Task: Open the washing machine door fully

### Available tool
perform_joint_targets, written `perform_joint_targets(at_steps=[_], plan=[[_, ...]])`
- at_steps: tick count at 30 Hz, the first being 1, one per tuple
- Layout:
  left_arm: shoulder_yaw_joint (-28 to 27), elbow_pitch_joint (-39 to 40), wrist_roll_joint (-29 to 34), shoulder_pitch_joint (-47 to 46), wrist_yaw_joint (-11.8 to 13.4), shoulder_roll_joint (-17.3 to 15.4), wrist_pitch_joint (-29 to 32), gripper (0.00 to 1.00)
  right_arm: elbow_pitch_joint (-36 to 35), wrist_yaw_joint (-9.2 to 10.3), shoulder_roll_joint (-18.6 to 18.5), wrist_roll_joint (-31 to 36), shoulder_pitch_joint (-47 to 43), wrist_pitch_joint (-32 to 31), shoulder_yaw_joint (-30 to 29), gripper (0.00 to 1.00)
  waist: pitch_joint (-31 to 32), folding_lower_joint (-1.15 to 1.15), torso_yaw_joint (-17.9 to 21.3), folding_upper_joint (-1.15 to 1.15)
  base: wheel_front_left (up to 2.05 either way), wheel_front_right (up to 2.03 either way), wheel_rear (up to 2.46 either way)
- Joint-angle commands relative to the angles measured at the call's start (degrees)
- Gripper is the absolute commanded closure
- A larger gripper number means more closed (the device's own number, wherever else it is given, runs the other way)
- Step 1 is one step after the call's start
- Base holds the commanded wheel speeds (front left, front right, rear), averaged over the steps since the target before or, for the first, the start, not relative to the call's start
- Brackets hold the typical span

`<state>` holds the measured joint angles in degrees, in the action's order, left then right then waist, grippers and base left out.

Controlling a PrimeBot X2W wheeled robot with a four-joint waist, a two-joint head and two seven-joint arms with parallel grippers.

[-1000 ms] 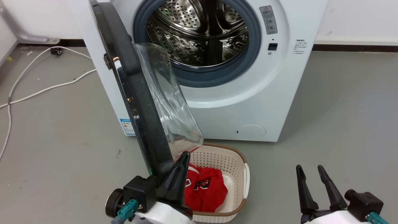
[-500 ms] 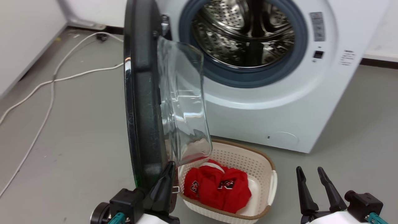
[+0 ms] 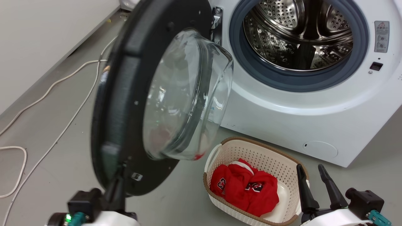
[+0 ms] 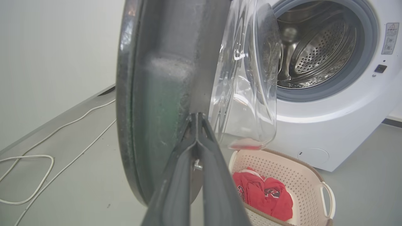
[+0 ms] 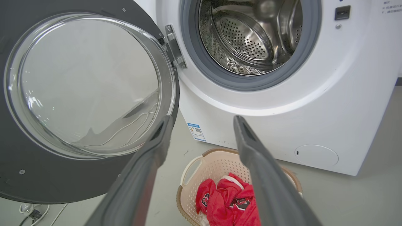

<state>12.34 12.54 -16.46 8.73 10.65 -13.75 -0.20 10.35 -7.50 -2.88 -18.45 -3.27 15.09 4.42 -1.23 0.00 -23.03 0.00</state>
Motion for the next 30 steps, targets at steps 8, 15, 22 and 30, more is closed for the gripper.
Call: perform_joint_targets(at_steps=[8, 15, 22, 30], plan=[[-8.4, -11.2, -3.8, -6.0, -0.9, -4.3, -4.5, 1.0, 0.6, 0.02, 0.0, 1.1, 2.0, 0.0, 0.4, 0.0, -2.6, 0.0, 2.3, 0.0, 0.0, 0.0, 0.0], [-15.0, -23.1, -7.4, -12.7, -2.9, -7.3, -11.4, 1.0, 0.3, 0.02, 0.0, 2.0, 3.6, -0.6, 0.4, 0.0, -5.6, 0.0, 5.4, 0.0, 0.0, 0.0, 0.0], [-19.5, -35.5, -9.2, -21.8, -6.7, -12.3, -14.3, 1.0, -0.6, 0.02, 0.0, 3.1, 5.4, -1.4, 0.5, 0.0, -9.4, 0.0, 7.9, 0.0, 0.0, 0.0, 0.0], [-24.6, -46.9, -8.3, -30.4, -10.5, -18.8, -15.1, 1.0, -1.6, 0.02, 0.0, 3.9, 7.4, -1.7, 0.6, 0.0, -12.6, 0.0, 10.1, 0.0, 0.0, 0.0, 0.0]])
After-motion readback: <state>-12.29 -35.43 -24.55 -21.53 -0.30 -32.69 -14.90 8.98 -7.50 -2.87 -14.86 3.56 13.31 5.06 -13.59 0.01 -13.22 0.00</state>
